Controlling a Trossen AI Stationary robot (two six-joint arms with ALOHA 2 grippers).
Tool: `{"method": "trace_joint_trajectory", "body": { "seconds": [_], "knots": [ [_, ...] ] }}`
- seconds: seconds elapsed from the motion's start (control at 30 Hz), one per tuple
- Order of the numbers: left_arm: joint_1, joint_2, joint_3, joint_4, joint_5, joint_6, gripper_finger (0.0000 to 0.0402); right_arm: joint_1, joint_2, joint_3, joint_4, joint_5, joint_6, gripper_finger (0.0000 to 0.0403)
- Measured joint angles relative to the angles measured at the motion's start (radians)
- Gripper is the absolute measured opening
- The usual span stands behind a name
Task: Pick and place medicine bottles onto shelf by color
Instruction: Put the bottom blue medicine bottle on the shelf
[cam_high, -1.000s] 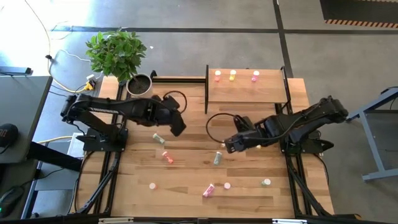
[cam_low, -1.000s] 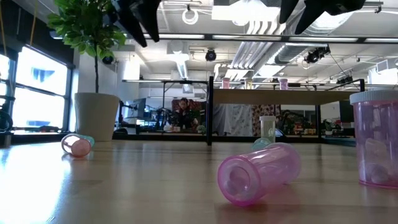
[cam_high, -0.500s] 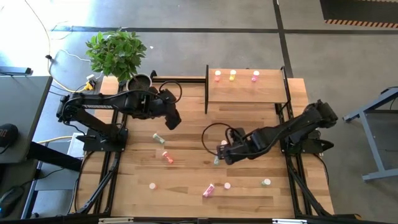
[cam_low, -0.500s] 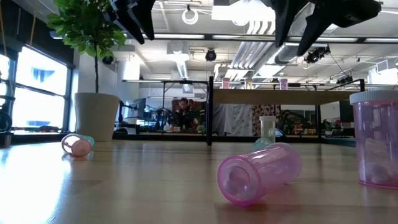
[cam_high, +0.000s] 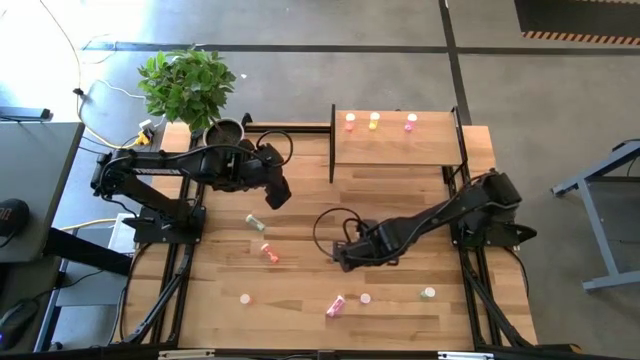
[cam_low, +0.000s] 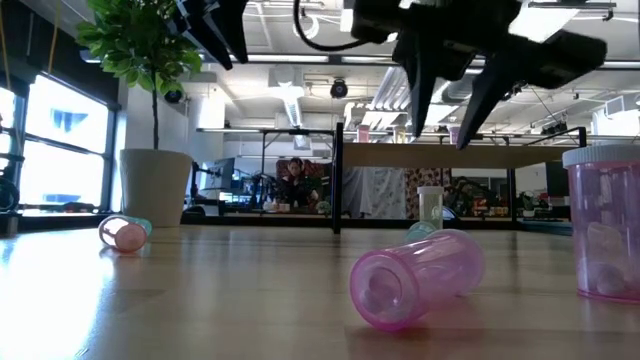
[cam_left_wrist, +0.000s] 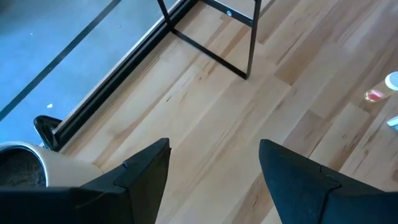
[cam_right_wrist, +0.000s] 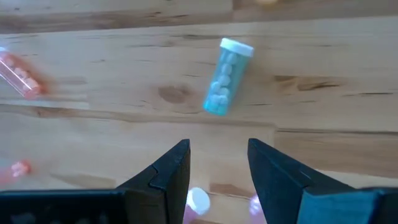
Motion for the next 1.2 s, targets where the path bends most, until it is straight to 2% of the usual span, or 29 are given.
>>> {"method": "trace_joint_trajectory", "body": {
  "seconds": [0.4, 0.8, 1.0, 1.2],
  "knots": [
    [0.000, 0.000, 0.000, 0.000, 0.001, 0.033, 0.0239, -0.023, 0.100, 0.000, 0.043, -0.014, -0.047, 0.0152],
    [-0.001, 0.000, 0.000, 0.000, 0.001, 0.061, 0.0239, -0.063, 0.113, 0.000, 0.054, -0.022, -0.045, 0.0152],
    [-0.001, 0.000, 0.000, -0.001, 0.001, 0.078, 0.0239, -0.038, 0.104, 0.000, -0.001, -0.155, -0.118, 0.0152],
    [-0.001, 0.001, 0.000, -0.001, 0.001, 0.078, 0.0239, 0.036, 0.054, 0.000, -0.083, -0.166, -0.118, 0.0152]
  ]
}}
